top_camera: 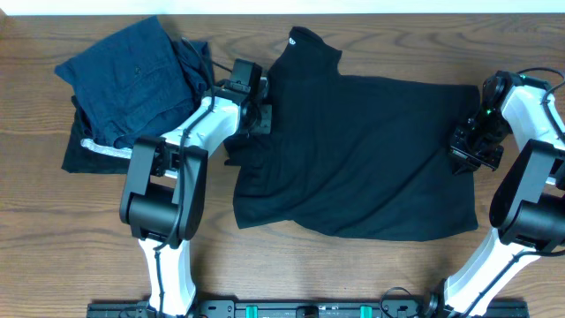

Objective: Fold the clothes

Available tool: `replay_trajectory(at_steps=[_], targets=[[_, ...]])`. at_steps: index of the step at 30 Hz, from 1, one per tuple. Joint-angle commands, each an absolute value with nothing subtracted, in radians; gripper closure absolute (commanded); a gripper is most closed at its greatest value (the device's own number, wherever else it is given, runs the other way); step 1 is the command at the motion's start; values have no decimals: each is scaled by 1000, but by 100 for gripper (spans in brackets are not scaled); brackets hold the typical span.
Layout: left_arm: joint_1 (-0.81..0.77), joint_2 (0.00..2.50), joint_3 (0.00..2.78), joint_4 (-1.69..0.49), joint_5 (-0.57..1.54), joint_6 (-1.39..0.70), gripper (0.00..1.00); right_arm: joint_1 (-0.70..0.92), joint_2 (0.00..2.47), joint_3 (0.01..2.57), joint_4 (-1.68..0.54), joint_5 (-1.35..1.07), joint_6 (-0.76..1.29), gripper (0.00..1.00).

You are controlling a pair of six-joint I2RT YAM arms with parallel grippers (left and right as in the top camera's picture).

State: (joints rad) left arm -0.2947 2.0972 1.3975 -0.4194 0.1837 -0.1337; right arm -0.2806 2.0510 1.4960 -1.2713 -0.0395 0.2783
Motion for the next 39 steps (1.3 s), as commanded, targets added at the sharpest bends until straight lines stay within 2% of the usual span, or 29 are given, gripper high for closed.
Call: replay_trajectory(at_steps=[1,5,12,19,27,31,36,39], targets=[[-289,2162,1398,-395,155,-123,94,-285,2046,1483,-1272,3,273,99],[-281,2183,1398,-325,73,-123,94,-295,2048,1468,-1244,54,287,99],[-262,2201,1398,-208,63,-123,94,-348,2048,1407,-1106,39,287,99],[-262,2204,1398,-161,63,-123,94,-384,2048,1324,-932,15,257,99],[-262,2204,1398,-151,62,-123,94,-452,2050,1315,-897,78,223,99],[-262,2203,1399,-138,63,-123,94,-521,2050,1317,-882,13,218,99],[-262,2188,1447,-131,68,-123,94,-587,2050,1363,-883,-199,144,99],[-262,2162,1527,-181,87,-123,94,-595,2050,1417,-902,-282,105,93]])
